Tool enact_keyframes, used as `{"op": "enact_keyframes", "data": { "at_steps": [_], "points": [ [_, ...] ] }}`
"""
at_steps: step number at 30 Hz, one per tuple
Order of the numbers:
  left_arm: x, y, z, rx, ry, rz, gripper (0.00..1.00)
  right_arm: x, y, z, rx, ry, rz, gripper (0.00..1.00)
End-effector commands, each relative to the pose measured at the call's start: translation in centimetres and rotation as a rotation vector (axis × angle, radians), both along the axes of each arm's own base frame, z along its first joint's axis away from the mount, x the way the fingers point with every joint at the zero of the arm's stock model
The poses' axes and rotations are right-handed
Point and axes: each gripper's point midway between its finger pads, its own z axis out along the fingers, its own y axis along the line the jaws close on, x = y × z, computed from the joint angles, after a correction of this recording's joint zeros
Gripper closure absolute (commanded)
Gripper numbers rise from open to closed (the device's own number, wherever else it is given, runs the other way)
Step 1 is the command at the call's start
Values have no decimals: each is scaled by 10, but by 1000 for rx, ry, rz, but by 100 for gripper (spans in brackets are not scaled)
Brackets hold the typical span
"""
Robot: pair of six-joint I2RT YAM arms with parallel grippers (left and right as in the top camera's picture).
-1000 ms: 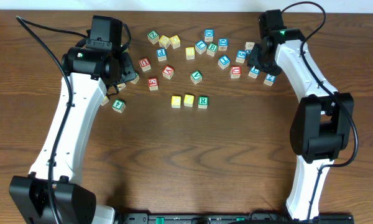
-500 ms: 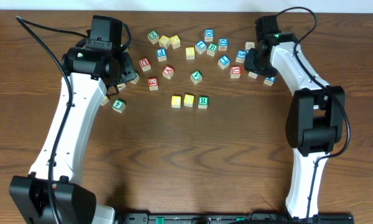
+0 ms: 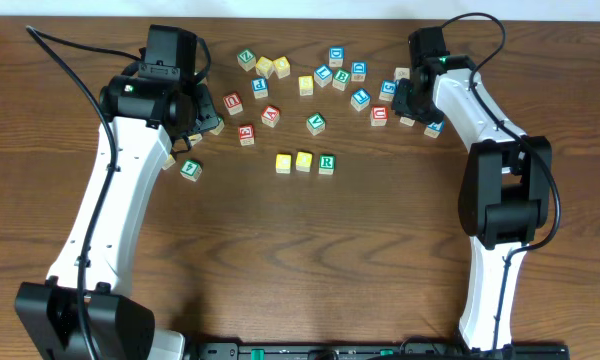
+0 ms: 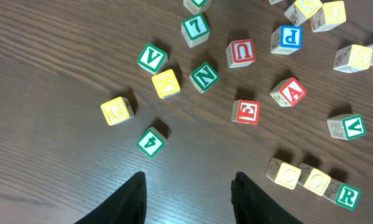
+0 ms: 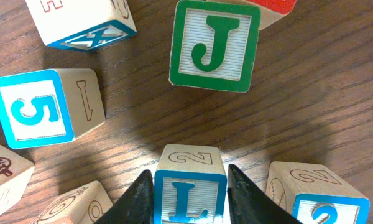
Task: Spell out CORL
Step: 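Move the right gripper to the blue L block and grasp it, then carry the blue L block with the right gripper beside the R block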
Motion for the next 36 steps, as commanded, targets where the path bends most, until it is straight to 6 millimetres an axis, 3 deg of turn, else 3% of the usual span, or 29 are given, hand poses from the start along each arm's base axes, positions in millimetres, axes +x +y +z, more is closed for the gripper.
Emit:
{"op": "enact_keyframes", "data": {
  "at_steps": [1,12,20,25,31,36],
  "points": [
    [-1,4,-3,19,9,5,56,-1,-2,-5,-7,11,7,70],
    [-1,4,-3,19,9,5,56,-4,-2,8,-8,8,19,78],
    [-1,4,-3,19,9,5,56,-16,11,56,70,-19,51,81],
    [-1,4,-3,19,9,5,56,-34,32,78,164,7,140,81],
    [-1,4,-3,19,9,5,56,-64,62,71,210,114,222,79],
    [-1,4,-3,19,9,5,56,-78,88,68,199,148,280,78]
  ]
}}
